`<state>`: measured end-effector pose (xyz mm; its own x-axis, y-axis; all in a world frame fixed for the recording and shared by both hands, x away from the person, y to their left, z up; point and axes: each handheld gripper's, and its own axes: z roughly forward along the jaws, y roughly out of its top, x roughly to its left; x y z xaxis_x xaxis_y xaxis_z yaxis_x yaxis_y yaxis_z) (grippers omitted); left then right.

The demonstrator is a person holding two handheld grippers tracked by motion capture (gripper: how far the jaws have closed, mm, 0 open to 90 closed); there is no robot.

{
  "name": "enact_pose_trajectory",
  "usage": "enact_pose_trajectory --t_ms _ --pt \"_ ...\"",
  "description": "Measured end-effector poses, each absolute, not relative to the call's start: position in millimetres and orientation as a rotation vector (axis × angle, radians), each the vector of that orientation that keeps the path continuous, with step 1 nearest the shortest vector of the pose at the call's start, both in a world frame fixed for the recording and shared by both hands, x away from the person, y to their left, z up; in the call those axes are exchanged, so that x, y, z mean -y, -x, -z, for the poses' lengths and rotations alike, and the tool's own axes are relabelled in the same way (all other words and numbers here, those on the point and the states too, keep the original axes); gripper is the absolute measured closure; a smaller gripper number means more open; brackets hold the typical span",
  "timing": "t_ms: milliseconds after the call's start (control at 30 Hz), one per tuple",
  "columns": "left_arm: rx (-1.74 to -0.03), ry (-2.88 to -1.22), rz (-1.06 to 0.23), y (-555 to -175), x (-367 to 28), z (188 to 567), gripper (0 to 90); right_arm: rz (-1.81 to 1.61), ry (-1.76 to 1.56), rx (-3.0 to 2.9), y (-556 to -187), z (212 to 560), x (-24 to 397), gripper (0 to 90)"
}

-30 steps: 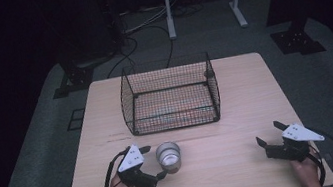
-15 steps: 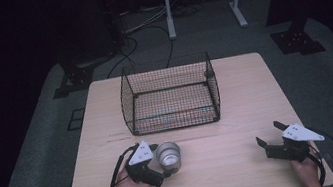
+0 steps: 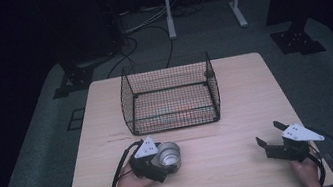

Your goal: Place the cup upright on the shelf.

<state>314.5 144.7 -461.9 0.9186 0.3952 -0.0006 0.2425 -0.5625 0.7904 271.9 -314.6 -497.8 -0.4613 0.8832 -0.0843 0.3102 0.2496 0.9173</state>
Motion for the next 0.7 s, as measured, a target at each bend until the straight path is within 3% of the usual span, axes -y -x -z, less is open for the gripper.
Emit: enact_pose_trajectory --t_ms 233,700 --pt "-0.43 -2.213 -0.211 -316 -143 463 17.3 -1.198 -1.082 -1.908 -272 498 315 13.5" --pt "-0.42 -2.22 -0.222 -317 -139 447 17.8 -1.2 -1.082 -1.909 -272 498 315 13.5"
